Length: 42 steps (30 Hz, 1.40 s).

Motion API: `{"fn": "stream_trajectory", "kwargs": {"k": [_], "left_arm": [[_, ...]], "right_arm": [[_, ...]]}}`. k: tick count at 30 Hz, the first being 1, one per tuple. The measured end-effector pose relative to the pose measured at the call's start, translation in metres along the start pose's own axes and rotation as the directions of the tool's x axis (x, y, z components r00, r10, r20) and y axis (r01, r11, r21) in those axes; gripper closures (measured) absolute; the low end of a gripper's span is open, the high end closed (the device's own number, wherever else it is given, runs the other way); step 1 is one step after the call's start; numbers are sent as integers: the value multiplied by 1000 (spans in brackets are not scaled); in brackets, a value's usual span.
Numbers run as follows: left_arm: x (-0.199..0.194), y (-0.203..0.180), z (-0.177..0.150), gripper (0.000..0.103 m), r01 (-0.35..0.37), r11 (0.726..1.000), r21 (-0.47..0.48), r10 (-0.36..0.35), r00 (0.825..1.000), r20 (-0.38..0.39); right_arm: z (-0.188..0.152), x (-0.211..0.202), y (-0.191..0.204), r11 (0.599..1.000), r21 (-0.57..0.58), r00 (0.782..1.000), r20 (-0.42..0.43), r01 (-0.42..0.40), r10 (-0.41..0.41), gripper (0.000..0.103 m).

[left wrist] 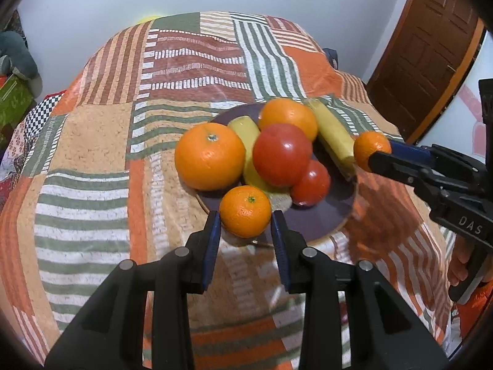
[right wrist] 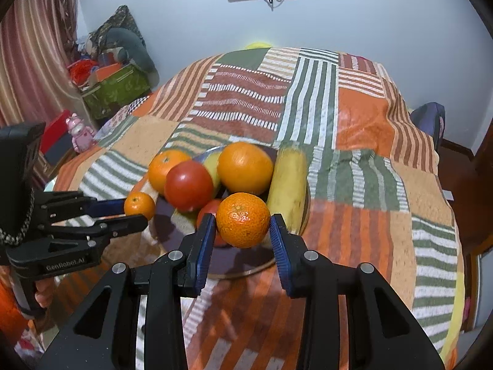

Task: Organize fruits
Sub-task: 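Carry both small oranges onto the purple plate and open both tools, then grasp a dark red plum with the right tool while the left tool grasps another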

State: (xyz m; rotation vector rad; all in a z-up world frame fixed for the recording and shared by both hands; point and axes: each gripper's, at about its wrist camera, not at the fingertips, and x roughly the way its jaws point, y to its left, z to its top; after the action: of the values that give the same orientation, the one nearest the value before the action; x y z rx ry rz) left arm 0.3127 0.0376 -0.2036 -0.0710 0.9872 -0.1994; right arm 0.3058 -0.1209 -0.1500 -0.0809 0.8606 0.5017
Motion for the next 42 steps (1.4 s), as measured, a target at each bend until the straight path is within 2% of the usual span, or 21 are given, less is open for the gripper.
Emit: {"fn": "stream_trajectory", "kwargs": {"k": [12,14,16,19,27,31,35,37,42], "left_arm": [[30,4,6,69,1,1000,-29,-2,999,-51],[35,4,4,67,-5,999,-42,2,997,-72],[36,3,4,54,-8,999,-38,5,997,-71],[32,-1,2,53,-10,1000,-24,9,998,-64],[-3,-12,0,53,-26,1000,15,26,1000,-13],[-28,-17,-4,45,-39,999,28,38,999,14],[-52,-21,-12,42,-47,998,38,45,998,41],[-62,-21,-18,41,-47,998,38,45,998,49],[-80,-20,-36,41,-59,997,51,57,997,48]], "right_arm": [[16,35,-6,999,-5,999,-41,35,-35,69],[15,36,-5,999,-6,999,-41,33,-33,69],[12,37,-5,1000,7,998,-53,20,-20,68],[12,36,-4,1000,6,998,-58,22,-22,61],[9,11,2,1000,-9,999,-42,6,-6,61],[4,-8,7,1000,-11,999,-34,-2,1,59],[-8,-29,18,1000,-26,1000,-26,2,-3,53],[-15,-34,23,1000,-31,1000,-29,1,-2,49],[-33,-35,38,999,-40,997,-73,-25,22,49]]}}
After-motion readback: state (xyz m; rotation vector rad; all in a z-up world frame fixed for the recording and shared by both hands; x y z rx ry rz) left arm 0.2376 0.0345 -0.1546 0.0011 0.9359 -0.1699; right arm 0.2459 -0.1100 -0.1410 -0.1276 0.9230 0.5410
